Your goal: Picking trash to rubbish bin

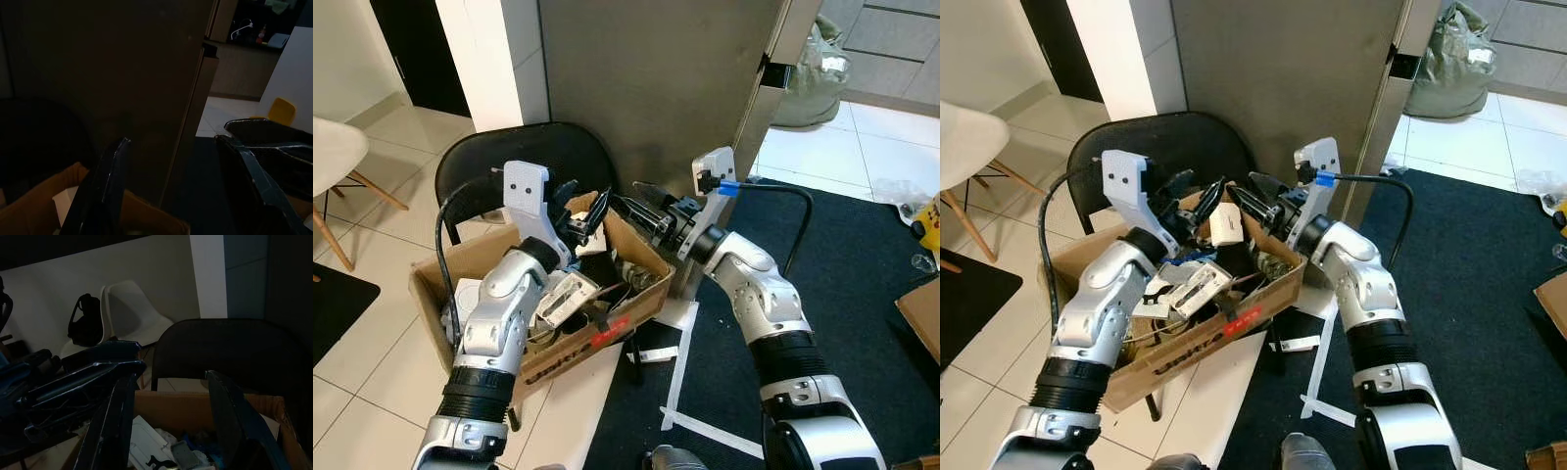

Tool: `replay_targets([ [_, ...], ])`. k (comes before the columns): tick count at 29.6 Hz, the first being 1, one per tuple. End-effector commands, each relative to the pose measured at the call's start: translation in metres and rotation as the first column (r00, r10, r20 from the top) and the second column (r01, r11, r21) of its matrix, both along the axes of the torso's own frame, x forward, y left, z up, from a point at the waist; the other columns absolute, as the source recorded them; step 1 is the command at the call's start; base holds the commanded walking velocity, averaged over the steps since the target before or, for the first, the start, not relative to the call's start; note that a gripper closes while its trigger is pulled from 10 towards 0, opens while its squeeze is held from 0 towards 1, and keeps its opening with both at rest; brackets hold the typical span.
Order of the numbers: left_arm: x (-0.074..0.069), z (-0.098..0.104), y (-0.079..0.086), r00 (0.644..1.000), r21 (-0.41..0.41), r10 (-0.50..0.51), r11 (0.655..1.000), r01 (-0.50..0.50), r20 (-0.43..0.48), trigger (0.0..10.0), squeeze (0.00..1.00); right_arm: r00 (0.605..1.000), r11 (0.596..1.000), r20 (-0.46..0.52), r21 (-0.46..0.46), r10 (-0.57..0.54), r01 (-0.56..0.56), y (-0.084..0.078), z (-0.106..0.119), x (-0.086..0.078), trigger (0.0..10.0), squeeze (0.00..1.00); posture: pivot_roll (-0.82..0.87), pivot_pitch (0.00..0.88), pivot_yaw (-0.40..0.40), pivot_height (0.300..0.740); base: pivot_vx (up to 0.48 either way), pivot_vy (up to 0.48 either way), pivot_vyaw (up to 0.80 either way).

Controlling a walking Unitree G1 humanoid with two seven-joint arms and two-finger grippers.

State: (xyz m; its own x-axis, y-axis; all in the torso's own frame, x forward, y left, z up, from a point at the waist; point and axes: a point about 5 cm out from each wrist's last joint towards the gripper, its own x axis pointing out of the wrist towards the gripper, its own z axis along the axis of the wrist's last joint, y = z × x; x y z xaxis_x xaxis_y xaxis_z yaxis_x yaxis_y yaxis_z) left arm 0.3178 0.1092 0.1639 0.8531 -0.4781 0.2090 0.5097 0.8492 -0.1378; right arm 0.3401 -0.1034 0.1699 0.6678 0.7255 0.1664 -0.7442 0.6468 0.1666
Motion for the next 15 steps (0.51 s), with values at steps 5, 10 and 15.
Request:
replay_targets([
  [5,0.0012,-0.0004,0.0002,1.000,0.025,0.002,1.000,-0.002,0.005,10.0,0.00,1.000,1.000,-0.003,-0.002,-0.004,0.004,-0.0015,-0.0007,0.0015,10.0,0.00,-0.06,0.000,-0.031,0.740,-0.262,0.000,0.00],
  [10,0.0020,0.0002,0.0002,1.000,0.026,0.002,1.000,-0.002,0.007,10.0,0.00,1.000,1.000,-0.003,-0.005,-0.005,0.005,-0.0016,-0.0004,0.0023,10.0,0.00,-0.06,0.000,-0.030,0.740,-0.279,0.000,0.00],
  [15,0.0028,0.0006,-0.0002,1.000,0.024,0.003,1.000,-0.003,0.008,10.0,0.00,1.000,1.000,-0.002,-0.007,-0.006,0.006,-0.0022,0.0002,0.0028,10.0,0.00,-0.07,0.000,-0.036,0.740,-0.288,0.000,0.00],
])
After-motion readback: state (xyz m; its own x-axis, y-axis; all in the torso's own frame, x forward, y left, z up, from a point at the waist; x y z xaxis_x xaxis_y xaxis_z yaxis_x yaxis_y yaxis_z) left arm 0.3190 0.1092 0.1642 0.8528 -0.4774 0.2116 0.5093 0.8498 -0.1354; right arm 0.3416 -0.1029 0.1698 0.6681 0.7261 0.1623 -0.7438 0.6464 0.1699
